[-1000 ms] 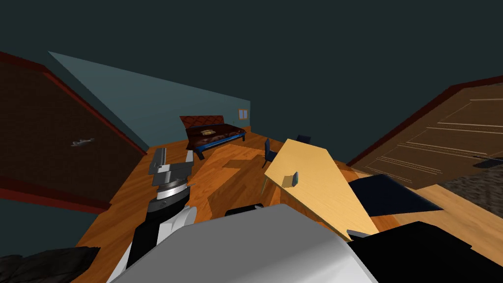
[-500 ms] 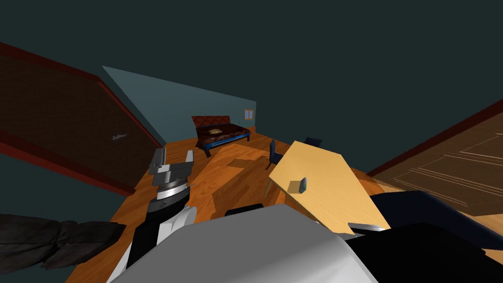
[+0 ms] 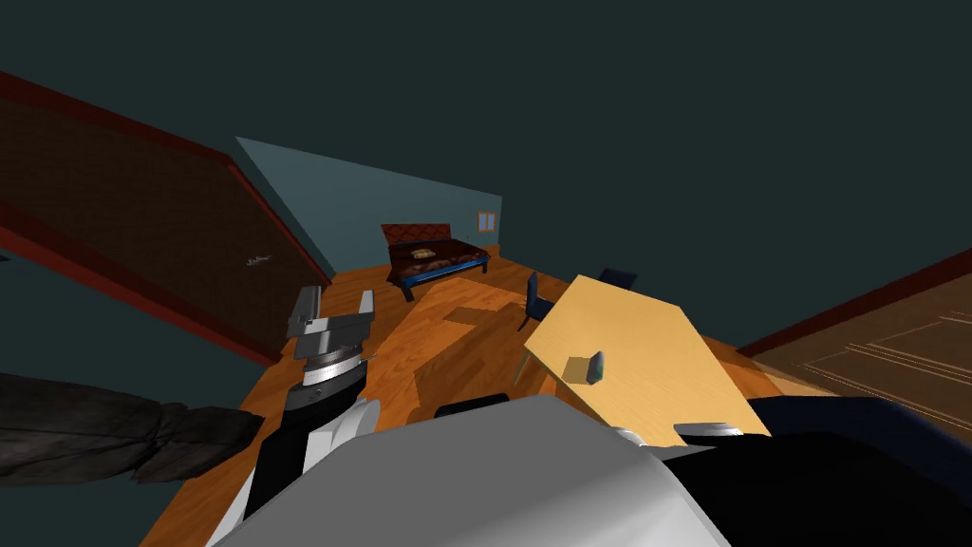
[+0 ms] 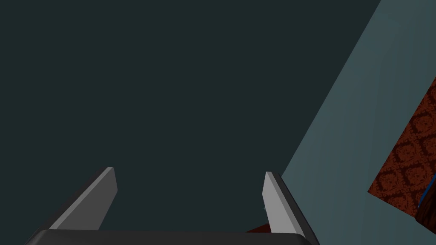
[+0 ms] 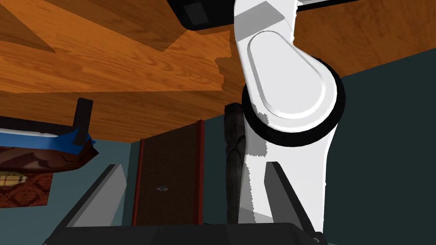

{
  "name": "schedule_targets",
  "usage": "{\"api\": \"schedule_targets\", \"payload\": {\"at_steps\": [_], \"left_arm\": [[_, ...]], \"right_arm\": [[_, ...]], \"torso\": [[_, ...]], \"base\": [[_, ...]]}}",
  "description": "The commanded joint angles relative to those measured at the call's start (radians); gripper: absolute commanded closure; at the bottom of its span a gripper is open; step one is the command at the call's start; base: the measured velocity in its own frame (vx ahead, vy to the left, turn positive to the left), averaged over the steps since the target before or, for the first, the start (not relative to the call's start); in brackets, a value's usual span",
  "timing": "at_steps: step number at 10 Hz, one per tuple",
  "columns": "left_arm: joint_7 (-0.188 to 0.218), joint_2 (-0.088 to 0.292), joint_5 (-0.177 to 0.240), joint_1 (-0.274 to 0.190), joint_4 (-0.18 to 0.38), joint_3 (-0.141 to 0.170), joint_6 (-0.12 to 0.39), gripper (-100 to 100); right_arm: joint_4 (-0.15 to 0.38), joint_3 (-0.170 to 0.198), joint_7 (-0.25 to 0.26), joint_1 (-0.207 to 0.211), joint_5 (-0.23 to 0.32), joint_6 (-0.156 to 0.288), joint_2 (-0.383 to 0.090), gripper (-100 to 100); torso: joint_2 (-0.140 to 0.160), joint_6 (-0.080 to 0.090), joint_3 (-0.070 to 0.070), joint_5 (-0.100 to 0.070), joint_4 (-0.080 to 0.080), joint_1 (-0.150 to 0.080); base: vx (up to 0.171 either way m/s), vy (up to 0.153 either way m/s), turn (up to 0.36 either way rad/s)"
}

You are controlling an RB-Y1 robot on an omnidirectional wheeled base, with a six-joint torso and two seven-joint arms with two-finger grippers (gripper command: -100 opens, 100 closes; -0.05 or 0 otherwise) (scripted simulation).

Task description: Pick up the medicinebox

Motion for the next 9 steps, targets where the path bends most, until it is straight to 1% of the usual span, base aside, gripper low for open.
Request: {"api": "schedule_targets", "payload": {"at_steps": [1, 2, 3, 4, 5, 6, 7, 8, 9], "left_arm": [[0.0, 0.0, 0.0, 0.0, 0.0, 0.0, 0.0, 0], [0.0, 0.0, 0.0, 0.0, 0.0, 0.0, 0.0, 0], [0.0, 0.0, 0.0, 0.0, 0.0, 0.0, 0.0, 0], [0.0, 0.0, 0.0, 0.0, 0.0, 0.0, 0.0, 0], [0.0, 0.0, 0.0, 0.0, 0.0, 0.0, 0.0, 0], [0.0, 0.0, 0.0, 0.0, 0.0, 0.0, 0.0, 0], [0.0, 0.0, 0.0, 0.0, 0.0, 0.0, 0.0, 0], [0.0, 0.0, 0.0, 0.0, 0.0, 0.0, 0.0, 0], [0.0, 0.0, 0.0, 0.0, 0.0, 0.0, 0.0, 0]], "right_arm": [[0.039, 0.034, 0.029, -0.019, -0.001, -0.006, -0.023, -100], [0.039, 0.034, 0.029, -0.019, -0.001, -0.006, -0.023, -100], [0.073, 0.079, 0.077, -0.041, -0.004, -0.014, -0.057, -100], [0.094, 0.081, 0.077, -0.041, -0.004, -0.014, -0.057, -100], [0.094, 0.081, 0.077, -0.041, -0.004, -0.014, -0.057, -100], [0.129, 0.125, 0.123, -0.063, -0.006, -0.022, -0.091, -100], [0.122, 0.125, 0.123, -0.063, -0.006, -0.022, -0.091, -100], [0.147, 0.125, 0.123, -0.063, -0.006, -0.022, -0.091, -100], [0.189, 0.167, 0.166, -0.084, -0.007, -0.029, -0.122, -100]], "torso": [[0.0, 0.0, 0.0, 0.0, 0.0, 0.0], [0.0, 0.0, 0.0, 0.0, 0.0, 0.0], [0.001, 0.001, 0.0, 0.0, 0.0, 0.0], [0.001, 0.0, 0.0, 0.0, 0.0, 0.0], [0.0, 0.0, 0.0, 0.0, 0.0, 0.0], [0.001, 0.001, 0.001, 0.0, 0.0, 0.0], [0.0, 0.0, 0.0, 0.0, 0.0, 0.0], [0.0, 0.001, 0.0, -0.001, 0.0, 0.0], [0.001, 0.001, 0.001, 0.0, 0.0, 0.0]], "base": [[0.033, -0.004, 0.1], [0.015, -0.009, -0.001], [0.025, -0.009, 0.155], [0.026, -0.011, 0.088], [0.013, -0.009, -0.013], [0.025, -0.012, 0.121], [0.028, -0.017, 0.089], [0.015, -0.006, 0.0], [0.027, -0.005, 0.118]]}}
